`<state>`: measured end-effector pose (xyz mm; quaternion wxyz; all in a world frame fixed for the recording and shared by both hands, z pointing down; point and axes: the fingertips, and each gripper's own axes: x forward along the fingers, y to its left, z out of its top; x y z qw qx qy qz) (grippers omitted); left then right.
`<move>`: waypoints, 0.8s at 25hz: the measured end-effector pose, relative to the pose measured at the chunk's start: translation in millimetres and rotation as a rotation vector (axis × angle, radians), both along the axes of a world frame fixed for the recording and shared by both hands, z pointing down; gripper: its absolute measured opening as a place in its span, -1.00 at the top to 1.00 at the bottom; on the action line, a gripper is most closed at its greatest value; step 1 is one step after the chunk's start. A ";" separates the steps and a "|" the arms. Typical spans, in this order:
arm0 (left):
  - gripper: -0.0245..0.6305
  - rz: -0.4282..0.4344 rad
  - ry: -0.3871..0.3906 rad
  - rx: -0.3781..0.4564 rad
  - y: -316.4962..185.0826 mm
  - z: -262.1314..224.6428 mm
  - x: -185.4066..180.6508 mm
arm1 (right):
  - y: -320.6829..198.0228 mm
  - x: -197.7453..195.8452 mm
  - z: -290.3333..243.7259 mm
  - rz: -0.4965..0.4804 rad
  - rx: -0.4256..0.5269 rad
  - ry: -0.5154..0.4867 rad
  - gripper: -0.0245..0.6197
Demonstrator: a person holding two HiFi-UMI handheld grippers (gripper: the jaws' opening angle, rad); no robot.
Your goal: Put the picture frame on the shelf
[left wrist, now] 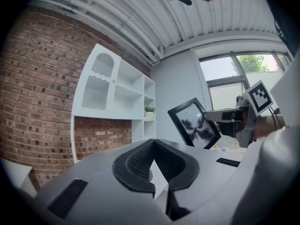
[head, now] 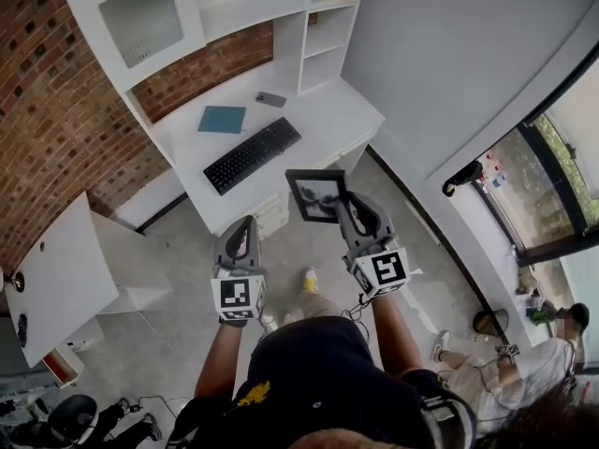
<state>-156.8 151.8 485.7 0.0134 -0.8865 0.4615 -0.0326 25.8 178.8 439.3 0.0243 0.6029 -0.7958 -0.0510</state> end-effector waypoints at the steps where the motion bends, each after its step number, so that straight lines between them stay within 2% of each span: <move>1: 0.87 -0.006 -0.005 0.001 -12.1 -0.4 5.2 | -11.9 5.4 0.2 -0.005 0.002 -0.002 0.68; 5: 0.87 -0.028 -0.015 -0.009 -58.4 -0.7 26.8 | -58.4 26.5 -0.4 -0.031 -0.004 -0.007 0.68; 8: 0.87 -0.060 -0.021 -0.011 -95.3 -4.8 45.9 | -93.6 47.9 1.7 -0.049 -0.053 0.002 0.68; 14: 0.87 -0.125 -0.034 -0.007 -150.2 -11.0 78.6 | -160.8 87.9 -0.1 -0.109 -0.016 -0.038 0.68; 17: 0.87 -0.156 -0.040 0.001 -173.6 -16.5 91.3 | -189.1 98.2 -12.3 -0.153 0.042 -0.037 0.68; 20: 0.87 -0.175 -0.046 0.011 -192.9 -21.6 102.3 | -211.9 107.3 -13.5 -0.174 0.021 -0.044 0.68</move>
